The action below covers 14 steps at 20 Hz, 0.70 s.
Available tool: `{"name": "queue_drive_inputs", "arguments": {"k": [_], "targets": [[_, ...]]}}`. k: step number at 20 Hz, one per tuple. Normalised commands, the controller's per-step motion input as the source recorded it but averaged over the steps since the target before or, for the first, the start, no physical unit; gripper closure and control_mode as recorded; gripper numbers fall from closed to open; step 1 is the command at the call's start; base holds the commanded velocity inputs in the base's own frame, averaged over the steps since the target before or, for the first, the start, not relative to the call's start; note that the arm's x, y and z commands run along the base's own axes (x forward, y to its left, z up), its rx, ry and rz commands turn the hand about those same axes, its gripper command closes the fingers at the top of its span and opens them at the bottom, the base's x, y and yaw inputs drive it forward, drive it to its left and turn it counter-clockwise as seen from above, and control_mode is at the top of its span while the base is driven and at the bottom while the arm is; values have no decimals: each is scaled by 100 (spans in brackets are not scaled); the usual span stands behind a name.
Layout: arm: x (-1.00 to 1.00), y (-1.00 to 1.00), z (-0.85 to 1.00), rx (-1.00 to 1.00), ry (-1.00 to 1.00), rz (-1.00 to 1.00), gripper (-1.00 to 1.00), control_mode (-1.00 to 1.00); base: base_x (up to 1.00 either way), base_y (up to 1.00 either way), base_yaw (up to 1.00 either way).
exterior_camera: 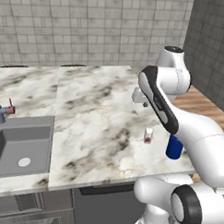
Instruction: Pick the boxed drink, water bottle from the counter and place them in the open cabinet.
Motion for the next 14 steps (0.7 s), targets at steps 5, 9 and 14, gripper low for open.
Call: {"name": "queue_drive_inputs", "arguments": {"k": [5, 9, 14], "targets": [[-6, 0, 0, 0, -7, 0, -100, -100, 0, 0, 0], [-6, -4, -5, 0, -16, 0, -100, -100, 0, 0, 0], [-14, 0, -21, 0, -26, -8, -100, -100, 0, 0, 0]]}}
